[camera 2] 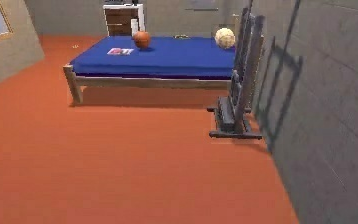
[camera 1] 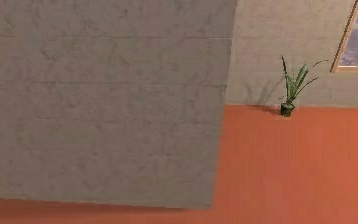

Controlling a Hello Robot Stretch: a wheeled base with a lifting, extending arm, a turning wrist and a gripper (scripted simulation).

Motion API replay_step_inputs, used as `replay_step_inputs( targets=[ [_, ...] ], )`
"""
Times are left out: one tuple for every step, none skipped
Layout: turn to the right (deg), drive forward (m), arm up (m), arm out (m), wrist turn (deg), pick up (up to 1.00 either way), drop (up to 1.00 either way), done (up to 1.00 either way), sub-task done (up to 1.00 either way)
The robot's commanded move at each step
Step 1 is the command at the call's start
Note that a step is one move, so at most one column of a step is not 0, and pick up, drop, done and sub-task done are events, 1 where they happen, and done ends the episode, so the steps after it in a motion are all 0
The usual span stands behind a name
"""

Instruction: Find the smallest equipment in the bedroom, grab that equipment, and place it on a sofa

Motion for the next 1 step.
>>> replay_step_inputs(
  targets=[
    [-18.0,0.0,0.0,0.0,0.0,0.0,0.0,0.0,0.0]
  ],
)
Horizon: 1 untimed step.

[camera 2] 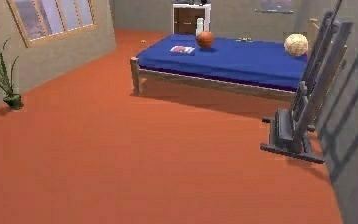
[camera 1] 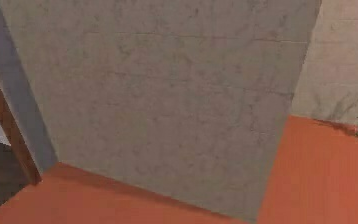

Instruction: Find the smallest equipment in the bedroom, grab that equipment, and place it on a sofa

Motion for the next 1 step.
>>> replay_step_inputs(
  targets=[
    [0.0,0.65,0.0,0.0,0.0,0.0,0.0,0.0,0.0]
  ],
)
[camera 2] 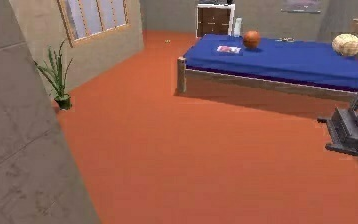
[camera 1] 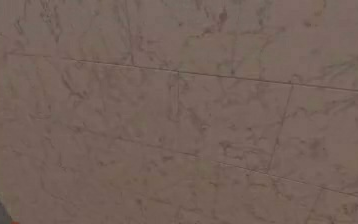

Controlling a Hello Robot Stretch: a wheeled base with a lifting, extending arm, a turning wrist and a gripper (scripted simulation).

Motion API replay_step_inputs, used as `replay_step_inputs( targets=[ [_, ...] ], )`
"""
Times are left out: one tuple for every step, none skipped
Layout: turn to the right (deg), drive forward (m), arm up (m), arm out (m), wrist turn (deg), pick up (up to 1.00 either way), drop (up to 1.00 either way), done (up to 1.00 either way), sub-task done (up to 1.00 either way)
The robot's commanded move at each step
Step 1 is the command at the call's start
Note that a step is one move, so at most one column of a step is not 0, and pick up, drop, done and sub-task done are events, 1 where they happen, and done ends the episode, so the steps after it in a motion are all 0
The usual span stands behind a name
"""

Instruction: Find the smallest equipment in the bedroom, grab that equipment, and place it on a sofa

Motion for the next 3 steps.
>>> replay_step_inputs(
  targets=[
    [-45.0,0.0,0.0,0.0,0.0,0.0,0.0,0.0,0.0],
    [-24.0,0.0,0.0,0.0,0.0,0.0,0.0,0.0,0.0],
    [0.0,0.45,0.0,0.0,0.0,0.0,0.0,0.0,0.0]
  ],
)
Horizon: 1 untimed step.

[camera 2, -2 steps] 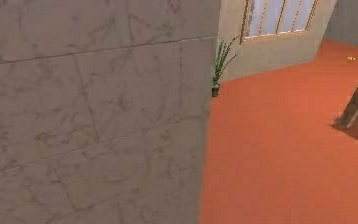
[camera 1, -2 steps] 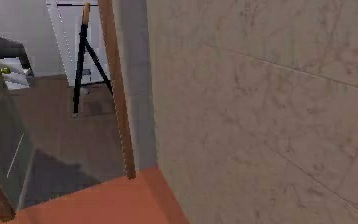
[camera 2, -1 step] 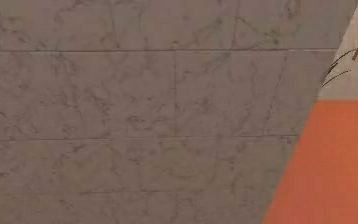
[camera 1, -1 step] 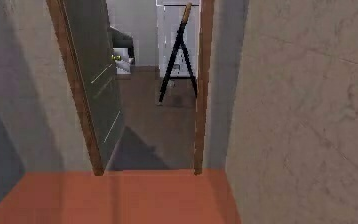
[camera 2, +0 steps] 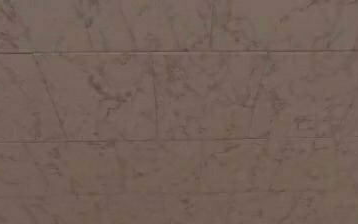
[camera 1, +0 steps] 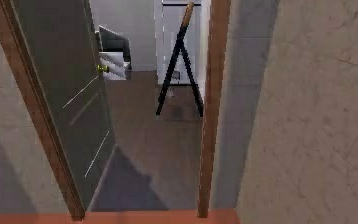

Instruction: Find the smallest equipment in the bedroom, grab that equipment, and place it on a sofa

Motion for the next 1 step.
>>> replay_step_inputs(
  targets=[
    [-45.0,0.0,0.0,0.0,0.0,0.0,0.0,0.0,0.0]
  ],
)
